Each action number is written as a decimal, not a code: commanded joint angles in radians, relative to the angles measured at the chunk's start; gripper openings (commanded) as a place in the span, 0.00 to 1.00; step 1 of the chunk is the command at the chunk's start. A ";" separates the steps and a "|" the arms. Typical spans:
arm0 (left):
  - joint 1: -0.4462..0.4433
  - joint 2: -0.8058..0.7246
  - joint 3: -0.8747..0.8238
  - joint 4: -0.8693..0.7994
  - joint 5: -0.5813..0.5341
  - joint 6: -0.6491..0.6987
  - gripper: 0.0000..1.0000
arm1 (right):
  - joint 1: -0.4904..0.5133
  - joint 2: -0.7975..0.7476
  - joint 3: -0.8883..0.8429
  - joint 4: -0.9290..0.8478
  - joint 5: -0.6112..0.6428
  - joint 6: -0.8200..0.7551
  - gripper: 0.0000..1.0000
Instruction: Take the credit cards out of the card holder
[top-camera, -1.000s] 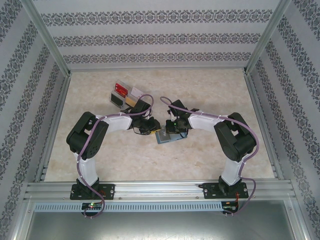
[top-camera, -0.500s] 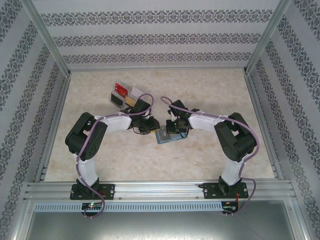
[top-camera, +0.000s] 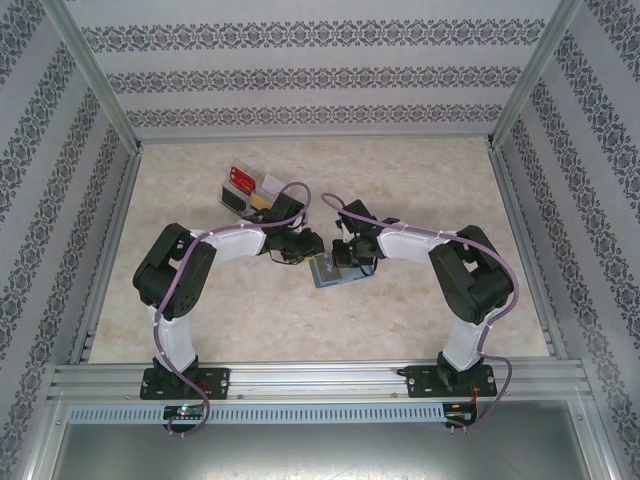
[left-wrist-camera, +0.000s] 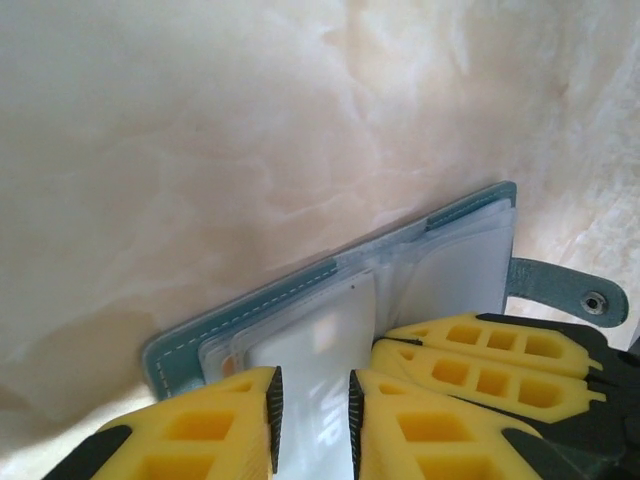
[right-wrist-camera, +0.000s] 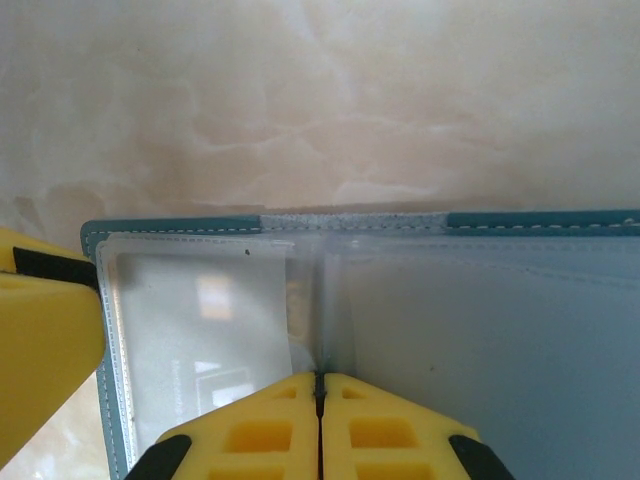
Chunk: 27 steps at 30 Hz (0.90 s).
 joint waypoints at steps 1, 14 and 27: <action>-0.011 0.031 0.027 -0.046 -0.002 0.026 0.27 | -0.011 0.060 -0.044 -0.034 0.034 0.012 0.08; -0.010 0.029 0.046 -0.136 -0.104 0.060 0.30 | -0.011 0.060 -0.046 -0.036 0.034 0.010 0.09; -0.010 0.040 0.044 -0.078 -0.030 0.056 0.26 | -0.011 0.063 -0.041 -0.038 0.029 0.005 0.09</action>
